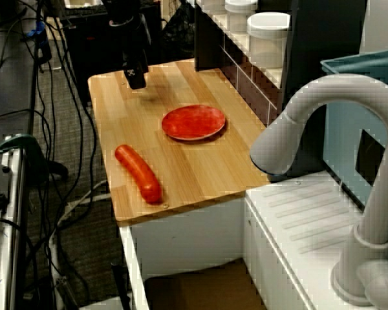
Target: Put the object on the plate
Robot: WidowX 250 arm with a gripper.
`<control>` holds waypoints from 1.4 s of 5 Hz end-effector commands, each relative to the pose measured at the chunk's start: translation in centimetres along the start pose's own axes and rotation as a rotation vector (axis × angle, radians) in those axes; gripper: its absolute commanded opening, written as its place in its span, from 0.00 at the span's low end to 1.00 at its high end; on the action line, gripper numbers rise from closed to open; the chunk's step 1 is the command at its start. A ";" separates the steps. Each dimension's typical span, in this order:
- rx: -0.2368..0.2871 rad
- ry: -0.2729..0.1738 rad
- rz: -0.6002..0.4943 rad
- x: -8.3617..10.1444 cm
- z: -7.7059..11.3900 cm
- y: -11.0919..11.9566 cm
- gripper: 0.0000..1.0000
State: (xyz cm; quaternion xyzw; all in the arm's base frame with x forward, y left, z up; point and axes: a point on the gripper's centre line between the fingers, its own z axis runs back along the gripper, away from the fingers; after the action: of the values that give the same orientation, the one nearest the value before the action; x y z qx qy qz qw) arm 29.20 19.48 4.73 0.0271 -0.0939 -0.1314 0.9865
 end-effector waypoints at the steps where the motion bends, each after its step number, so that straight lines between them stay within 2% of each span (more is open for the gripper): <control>1: 0.000 0.000 0.000 0.0 0.0 0.0 1.00; 2: -0.013 -0.008 -0.114 0.9 2.5 -1.5 1.00; 3: -0.047 -0.033 -0.228 1.8 5.2 -3.2 1.00; 4: -0.026 -0.055 -0.348 1.6 6.3 -5.4 1.00; 5: -0.022 -0.069 -0.439 1.1 6.1 -7.2 1.00; 6: -0.060 -0.060 -0.500 0.4 6.2 -10.2 1.00; 7: -0.036 -0.086 -0.596 -0.1 6.8 -13.6 1.00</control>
State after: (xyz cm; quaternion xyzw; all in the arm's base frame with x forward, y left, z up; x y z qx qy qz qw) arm 24.56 5.99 9.33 0.0140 -0.1046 -0.4114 0.9053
